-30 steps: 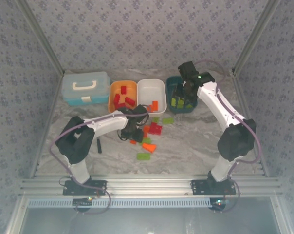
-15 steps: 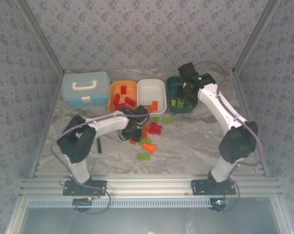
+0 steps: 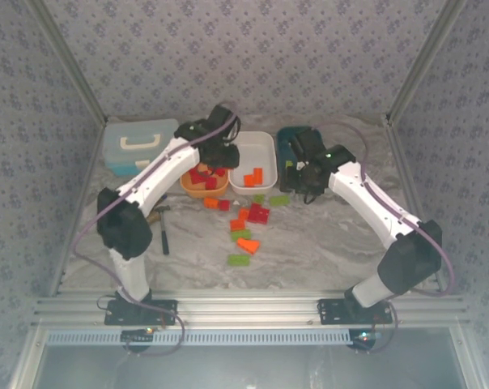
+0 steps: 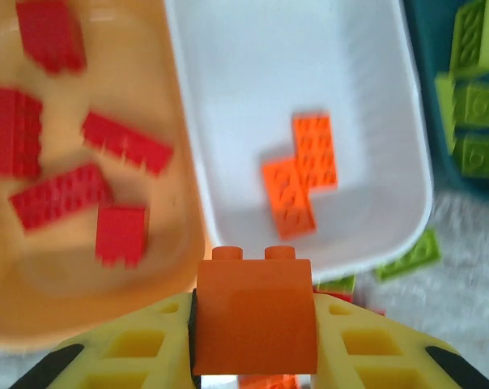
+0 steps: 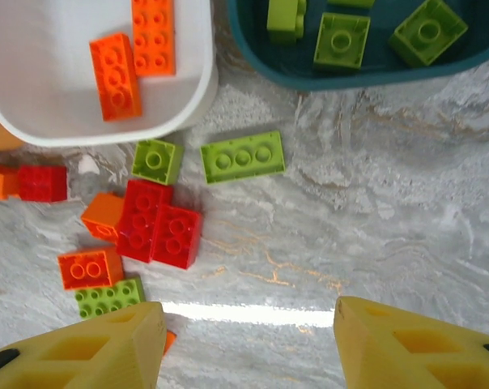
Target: Sort the legos into containers by color
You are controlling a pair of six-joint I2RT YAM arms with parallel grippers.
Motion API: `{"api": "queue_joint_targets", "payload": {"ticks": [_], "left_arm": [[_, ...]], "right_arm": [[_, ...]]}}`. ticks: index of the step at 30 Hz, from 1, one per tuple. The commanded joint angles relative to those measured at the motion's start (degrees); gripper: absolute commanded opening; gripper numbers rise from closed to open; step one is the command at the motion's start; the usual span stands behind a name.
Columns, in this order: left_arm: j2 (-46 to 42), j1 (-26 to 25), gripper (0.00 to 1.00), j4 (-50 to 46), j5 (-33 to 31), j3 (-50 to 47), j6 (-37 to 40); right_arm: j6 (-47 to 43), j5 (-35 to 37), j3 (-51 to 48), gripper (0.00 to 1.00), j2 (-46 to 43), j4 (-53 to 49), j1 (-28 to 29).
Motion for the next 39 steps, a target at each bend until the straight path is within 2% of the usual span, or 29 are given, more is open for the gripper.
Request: {"api": "queue_joint_targets", "payload": {"ticks": [1, 8, 18, 20, 23, 30, 34, 39], "left_arm": [[10.4, 0.8, 0.30, -4.0, 1.6, 9.6, 1.3], [26.4, 1.0, 0.31, -7.5, 2.9, 28.7, -1.7], [34.4, 1.3, 0.37, -9.2, 0.7, 30.8, -5.1], [35.0, 1.2, 0.40, -9.4, 1.2, 30.9, -5.1], [35.3, 1.2, 0.50, -9.5, 1.6, 30.8, -5.6], [33.0, 1.0, 0.64, -8.7, 1.9, 31.3, -6.2], [30.9, 1.1, 0.68, -8.3, 2.9, 33.3, -8.4], [25.7, 1.6, 0.71, -6.6, 4.3, 33.9, -11.8]], "right_arm": [[-0.2, -1.2, -1.5, 0.59, -1.5, 0.3, 0.6], [0.5, -0.5, -3.0, 0.59, -4.2, -0.8, 0.3], [-2.4, -4.3, -5.1, 0.59, -6.5, -2.3, -0.3], [-3.4, -4.3, -5.5, 0.59, -6.8, -2.6, 0.5], [-5.8, -3.8, -5.8, 0.60, -6.1, -3.6, 2.6], [-9.1, -1.4, -7.7, 0.61, -4.1, -4.9, 10.4], [-12.3, -2.3, -8.8, 0.62, -2.5, -2.6, 15.4], [-15.7, -2.7, -8.4, 0.61, 4.0, 0.4, 20.7]]}}
